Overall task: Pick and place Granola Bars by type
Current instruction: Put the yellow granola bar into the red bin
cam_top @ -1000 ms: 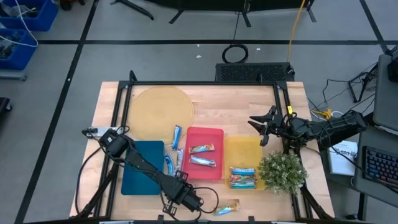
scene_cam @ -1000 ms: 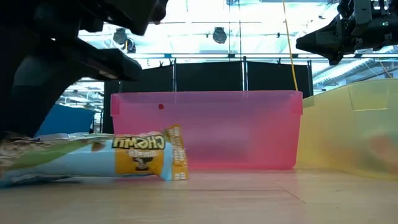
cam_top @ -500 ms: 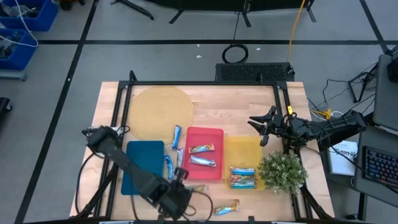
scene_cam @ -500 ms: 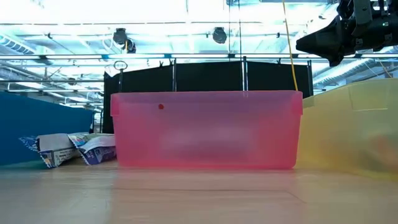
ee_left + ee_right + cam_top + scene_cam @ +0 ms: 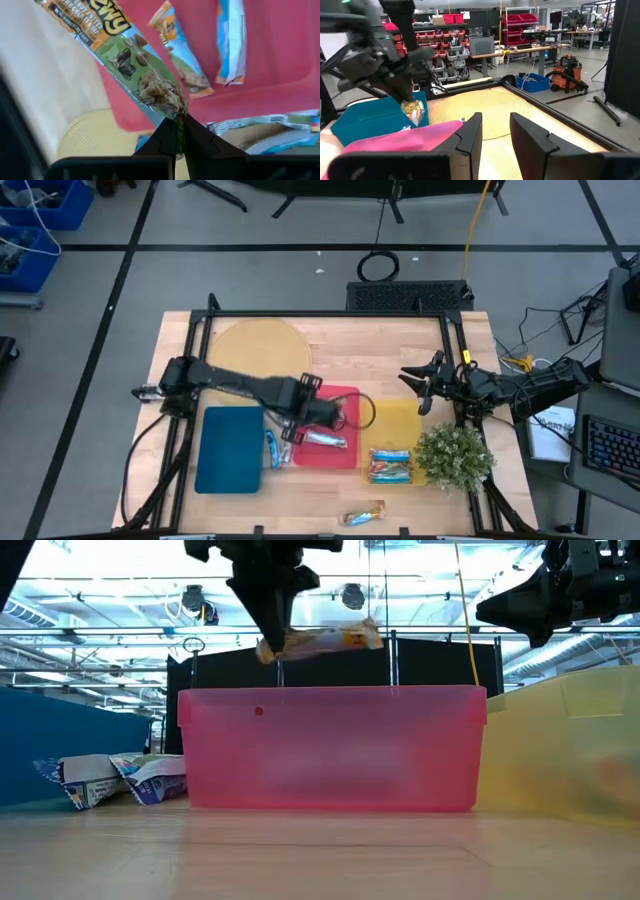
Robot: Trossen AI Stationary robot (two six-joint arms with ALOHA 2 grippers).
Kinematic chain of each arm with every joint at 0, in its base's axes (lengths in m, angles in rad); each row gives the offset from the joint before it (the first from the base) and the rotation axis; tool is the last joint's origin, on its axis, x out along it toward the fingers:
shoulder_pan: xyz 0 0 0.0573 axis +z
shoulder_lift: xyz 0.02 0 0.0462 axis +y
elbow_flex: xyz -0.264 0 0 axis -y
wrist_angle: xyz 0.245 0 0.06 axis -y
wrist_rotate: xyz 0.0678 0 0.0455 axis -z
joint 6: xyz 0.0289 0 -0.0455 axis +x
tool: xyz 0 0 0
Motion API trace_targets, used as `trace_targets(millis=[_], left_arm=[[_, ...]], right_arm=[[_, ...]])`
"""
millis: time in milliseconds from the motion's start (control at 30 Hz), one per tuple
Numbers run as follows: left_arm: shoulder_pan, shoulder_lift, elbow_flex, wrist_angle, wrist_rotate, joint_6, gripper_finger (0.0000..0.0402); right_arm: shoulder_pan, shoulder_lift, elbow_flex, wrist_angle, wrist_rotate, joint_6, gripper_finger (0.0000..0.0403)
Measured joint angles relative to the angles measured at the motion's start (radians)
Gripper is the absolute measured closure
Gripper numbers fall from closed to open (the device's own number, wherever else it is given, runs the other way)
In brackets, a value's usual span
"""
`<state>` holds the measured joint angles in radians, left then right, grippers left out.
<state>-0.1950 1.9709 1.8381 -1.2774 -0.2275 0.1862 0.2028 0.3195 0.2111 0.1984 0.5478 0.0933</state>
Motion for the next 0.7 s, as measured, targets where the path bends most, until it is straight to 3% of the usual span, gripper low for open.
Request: trace_targets(millis=[233, 300, 567, 700], left_arm=[[0.147, 0.016, 0.001, 0.038, 0.219, 0.104, 0.0385], [0.162, 0.025, -0.002, 0.021, 0.238, 0.11, 0.0378], [0.162, 0.097, -0.021, 0.05, 0.224, 0.093, 0.0285], [0.145, 0.113, -0.021, 0.052, 0.24, 0.007, 0.0258]], right_arm=[[0.0, 0.0, 0.0, -0.004, 0.0, -0.005, 0.0312], [0.0, 0.0, 0.0, -0.013, 0.0, -0.012, 0.0312], [0.0, 0.0, 0.0, -0.027, 0.0, -0.023, 0.0312], [0.0, 0.001, 0.0, -0.033, -0.001, -0.004, 0.0312]])
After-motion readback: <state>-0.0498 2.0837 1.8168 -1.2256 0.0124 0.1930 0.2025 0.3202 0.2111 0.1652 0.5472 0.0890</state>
